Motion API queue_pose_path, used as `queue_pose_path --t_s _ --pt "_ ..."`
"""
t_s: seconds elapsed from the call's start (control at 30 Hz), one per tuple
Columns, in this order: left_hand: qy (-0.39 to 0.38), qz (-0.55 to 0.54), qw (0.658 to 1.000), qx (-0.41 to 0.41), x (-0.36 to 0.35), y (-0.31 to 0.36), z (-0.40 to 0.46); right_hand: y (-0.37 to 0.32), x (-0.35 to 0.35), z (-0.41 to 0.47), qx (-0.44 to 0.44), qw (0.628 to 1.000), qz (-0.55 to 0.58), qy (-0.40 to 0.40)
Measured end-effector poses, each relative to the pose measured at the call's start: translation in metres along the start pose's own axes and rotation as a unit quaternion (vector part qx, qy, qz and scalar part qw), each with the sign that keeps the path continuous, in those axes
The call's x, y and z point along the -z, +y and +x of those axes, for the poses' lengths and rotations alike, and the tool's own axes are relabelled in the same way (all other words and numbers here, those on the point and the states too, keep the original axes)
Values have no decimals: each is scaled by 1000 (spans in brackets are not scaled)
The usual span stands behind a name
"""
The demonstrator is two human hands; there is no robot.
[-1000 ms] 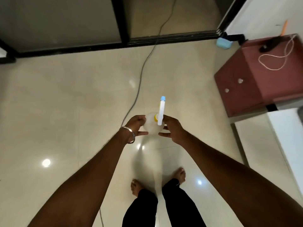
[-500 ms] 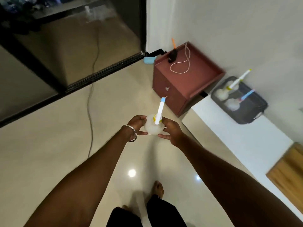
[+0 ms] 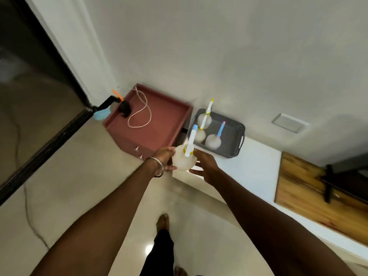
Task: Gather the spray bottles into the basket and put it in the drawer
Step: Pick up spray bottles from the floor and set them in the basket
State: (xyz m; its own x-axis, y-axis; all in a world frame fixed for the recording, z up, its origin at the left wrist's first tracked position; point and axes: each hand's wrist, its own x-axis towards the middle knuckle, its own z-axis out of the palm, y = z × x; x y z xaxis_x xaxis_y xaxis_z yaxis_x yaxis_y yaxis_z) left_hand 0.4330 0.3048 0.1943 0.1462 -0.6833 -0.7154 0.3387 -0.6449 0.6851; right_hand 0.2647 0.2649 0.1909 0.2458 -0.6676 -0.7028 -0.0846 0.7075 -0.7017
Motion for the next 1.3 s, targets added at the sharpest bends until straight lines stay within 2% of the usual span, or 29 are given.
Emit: queue_pose_path --t_s 0.33,0.5,0.67,0.87,1.03,1.3 --pt "-97 100 990 0 -96 109 95 -96 71 64 19 992 75 100" --pt "-108 132 985 -18 -156 156 138 -147 115 101 37 985 113 124" --pt "-102 111 988 -17 -207 190 192 -189 155 154 56 982 111 140" --pt "-54 86 995 -21 -238 195 257 -206 178 215 44 978 111 169" --pt "-23 107 994 -16 -245 181 301 -201 183 254 11 976 113 184" --pt "-28 232 972 6 -248 154 362 -178 185 307 -22 975 123 186"
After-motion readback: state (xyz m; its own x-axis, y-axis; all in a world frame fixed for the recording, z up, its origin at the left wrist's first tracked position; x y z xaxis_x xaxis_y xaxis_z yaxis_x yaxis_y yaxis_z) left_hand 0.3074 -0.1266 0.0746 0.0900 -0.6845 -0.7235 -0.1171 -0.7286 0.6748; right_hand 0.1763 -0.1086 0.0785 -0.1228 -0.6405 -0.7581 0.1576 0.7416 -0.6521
